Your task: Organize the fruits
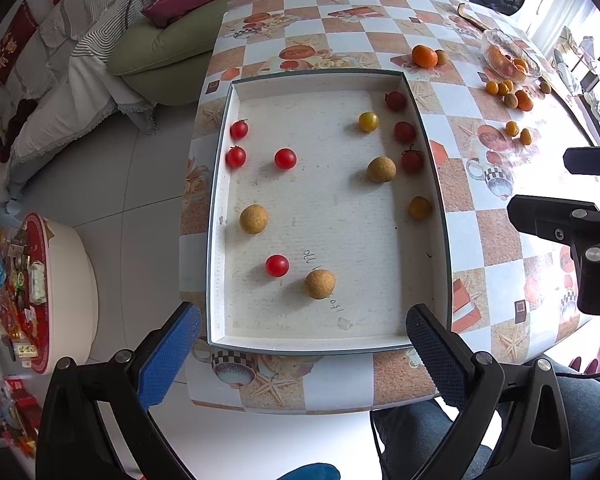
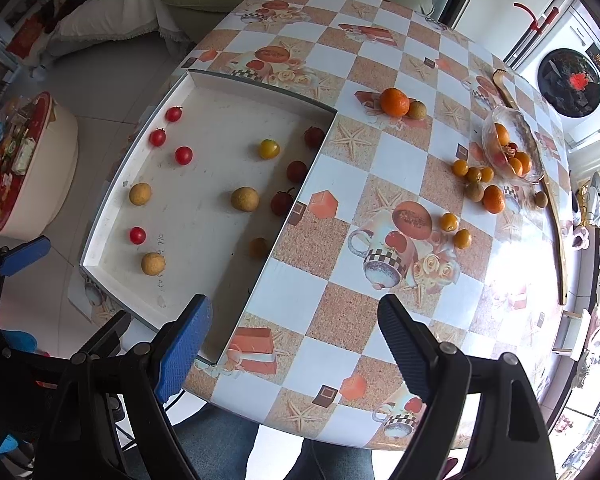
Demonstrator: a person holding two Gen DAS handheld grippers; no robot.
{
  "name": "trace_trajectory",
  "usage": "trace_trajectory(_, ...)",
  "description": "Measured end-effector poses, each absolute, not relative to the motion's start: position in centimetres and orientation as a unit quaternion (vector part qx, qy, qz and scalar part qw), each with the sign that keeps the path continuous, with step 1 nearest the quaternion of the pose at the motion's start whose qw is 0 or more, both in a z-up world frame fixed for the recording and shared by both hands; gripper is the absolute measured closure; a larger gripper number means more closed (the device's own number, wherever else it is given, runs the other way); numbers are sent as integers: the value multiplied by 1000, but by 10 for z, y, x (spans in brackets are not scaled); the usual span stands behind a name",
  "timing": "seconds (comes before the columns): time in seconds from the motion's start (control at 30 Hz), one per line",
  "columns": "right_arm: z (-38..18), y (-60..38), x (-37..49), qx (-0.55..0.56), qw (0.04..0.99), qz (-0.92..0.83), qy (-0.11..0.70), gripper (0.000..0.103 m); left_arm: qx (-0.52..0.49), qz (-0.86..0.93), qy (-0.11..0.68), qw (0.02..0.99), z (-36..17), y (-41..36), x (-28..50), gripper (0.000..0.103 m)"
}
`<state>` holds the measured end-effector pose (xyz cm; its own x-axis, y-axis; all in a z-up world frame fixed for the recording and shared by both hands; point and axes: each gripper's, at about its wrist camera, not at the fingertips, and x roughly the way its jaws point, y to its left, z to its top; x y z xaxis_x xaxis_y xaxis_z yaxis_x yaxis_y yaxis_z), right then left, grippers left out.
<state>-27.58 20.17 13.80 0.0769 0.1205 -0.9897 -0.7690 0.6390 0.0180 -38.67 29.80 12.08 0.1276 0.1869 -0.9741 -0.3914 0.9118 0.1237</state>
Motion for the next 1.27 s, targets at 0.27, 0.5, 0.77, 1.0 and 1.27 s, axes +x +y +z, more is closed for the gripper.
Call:
trace_trajectory(0.27, 139, 202, -275, -272, 683, 325, 595, 16, -82, 189, 629, 750, 122, 295, -385, 0)
trace_trajectory(0.5, 139, 202, -276, -273, 682, 323, 596, 16, -83, 185, 629, 751, 122, 292, -383, 0)
trace_trajectory(0.77, 138, 203, -276, -271, 683, 322, 597, 16, -87, 182, 630, 750, 120, 293, -381, 0)
trace_trajectory(1.0, 138, 203, -275, -272, 682, 323, 597, 16, -87, 180, 629, 751, 119, 291, -380, 0)
trace_trajectory(1.27, 135, 203, -277, -271, 680, 322, 601, 16, -88, 184, 612, 764, 124, 289, -380, 0)
